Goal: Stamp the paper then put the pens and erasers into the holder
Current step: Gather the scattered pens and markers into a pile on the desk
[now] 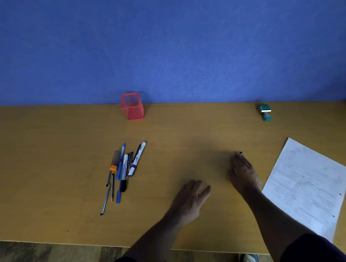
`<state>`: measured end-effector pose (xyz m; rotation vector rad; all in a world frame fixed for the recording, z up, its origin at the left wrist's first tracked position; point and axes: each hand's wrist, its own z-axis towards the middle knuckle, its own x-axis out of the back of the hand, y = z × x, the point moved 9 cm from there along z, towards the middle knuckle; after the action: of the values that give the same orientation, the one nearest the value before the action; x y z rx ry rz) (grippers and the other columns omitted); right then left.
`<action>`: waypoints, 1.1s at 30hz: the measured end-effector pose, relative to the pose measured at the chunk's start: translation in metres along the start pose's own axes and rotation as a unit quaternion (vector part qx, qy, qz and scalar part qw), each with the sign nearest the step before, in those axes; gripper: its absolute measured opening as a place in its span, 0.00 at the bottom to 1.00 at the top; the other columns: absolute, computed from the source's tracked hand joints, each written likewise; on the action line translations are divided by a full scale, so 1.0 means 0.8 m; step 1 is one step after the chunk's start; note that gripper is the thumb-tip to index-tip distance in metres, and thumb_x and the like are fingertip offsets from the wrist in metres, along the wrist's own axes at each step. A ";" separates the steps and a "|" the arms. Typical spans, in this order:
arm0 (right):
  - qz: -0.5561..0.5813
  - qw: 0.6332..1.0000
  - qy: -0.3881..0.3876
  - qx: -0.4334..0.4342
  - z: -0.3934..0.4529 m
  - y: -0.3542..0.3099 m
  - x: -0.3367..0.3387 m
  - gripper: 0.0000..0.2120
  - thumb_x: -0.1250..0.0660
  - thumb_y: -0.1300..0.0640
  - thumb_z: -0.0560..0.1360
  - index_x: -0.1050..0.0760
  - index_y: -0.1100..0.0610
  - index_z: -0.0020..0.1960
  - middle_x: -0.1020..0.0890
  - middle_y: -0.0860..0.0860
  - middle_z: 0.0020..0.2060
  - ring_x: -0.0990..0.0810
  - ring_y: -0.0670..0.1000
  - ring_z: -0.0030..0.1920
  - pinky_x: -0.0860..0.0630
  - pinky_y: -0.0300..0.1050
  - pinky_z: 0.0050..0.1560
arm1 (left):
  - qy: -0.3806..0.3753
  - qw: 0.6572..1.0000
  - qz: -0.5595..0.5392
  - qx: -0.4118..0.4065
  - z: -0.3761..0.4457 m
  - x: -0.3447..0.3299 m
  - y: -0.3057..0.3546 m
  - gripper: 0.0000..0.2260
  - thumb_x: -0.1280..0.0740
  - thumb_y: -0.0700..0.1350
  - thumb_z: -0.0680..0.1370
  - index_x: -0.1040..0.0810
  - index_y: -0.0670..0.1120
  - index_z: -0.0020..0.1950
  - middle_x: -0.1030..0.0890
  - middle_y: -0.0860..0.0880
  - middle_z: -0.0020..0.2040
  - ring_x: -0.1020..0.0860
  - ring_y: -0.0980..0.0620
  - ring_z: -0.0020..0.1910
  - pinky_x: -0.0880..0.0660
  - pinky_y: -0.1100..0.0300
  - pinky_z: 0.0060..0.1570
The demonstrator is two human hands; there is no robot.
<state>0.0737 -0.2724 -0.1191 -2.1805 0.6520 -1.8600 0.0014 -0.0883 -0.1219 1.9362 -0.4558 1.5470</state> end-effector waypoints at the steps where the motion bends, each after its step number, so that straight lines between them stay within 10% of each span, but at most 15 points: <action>1: 0.018 0.999 0.019 0.022 -0.005 -0.006 0.003 0.23 0.38 0.58 0.80 0.34 0.59 0.75 0.34 0.55 0.75 0.37 0.54 0.76 0.34 0.50 0.73 | -0.003 1.000 0.001 0.014 0.002 0.001 -0.006 0.31 0.34 0.36 0.75 0.38 0.47 0.76 0.31 0.40 0.69 0.29 0.38 0.64 0.26 0.45 0.58; 11: 0.007 0.991 -0.008 0.136 -0.018 -0.052 0.001 0.08 0.35 0.70 0.71 0.20 0.61 0.44 0.18 0.54 0.43 0.20 0.57 0.47 0.23 0.48 0.42 | -0.009 0.996 0.012 -0.093 0.035 0.005 0.050 0.37 0.28 0.38 0.74 0.41 0.53 0.78 0.42 0.42 0.78 0.28 0.36 0.62 0.21 0.43 0.53; 19: 0.092 0.994 0.049 -0.035 -0.013 0.031 0.031 0.17 0.35 0.66 0.75 0.20 0.55 0.61 0.23 0.55 0.59 0.19 0.59 0.54 0.19 0.54 0.52 | -0.012 0.987 0.111 -0.115 0.071 0.020 0.080 0.25 0.39 0.41 0.81 0.37 0.50 0.78 0.38 0.46 0.79 0.25 0.39 0.59 0.23 0.47 0.52; 24: 0.024 0.999 0.002 0.033 -0.024 0.022 0.014 0.26 0.30 0.64 0.75 0.28 0.49 0.71 0.29 0.52 0.67 0.24 0.59 0.61 0.18 0.56 0.52 | -0.030 0.990 0.074 -0.114 0.085 0.031 0.086 0.15 0.35 0.39 0.79 0.26 0.41 0.65 0.31 0.42 0.72 0.25 0.37 0.58 0.22 0.45 0.50; 33: 0.056 0.991 -0.042 0.111 -0.028 -0.043 -0.016 0.16 0.35 0.60 0.77 0.22 0.51 0.64 0.26 0.53 0.59 0.20 0.57 0.53 0.19 0.56 0.48 | 0.035 0.999 0.000 -0.038 0.057 0.045 0.034 0.20 0.29 0.33 0.72 0.23 0.42 0.64 0.24 0.43 0.62 0.24 0.38 0.50 0.22 0.46 0.42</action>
<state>0.0573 -0.2330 -0.1118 -2.0251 0.5133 -1.6865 0.0280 -0.1346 -0.0860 1.8200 -0.4772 1.5690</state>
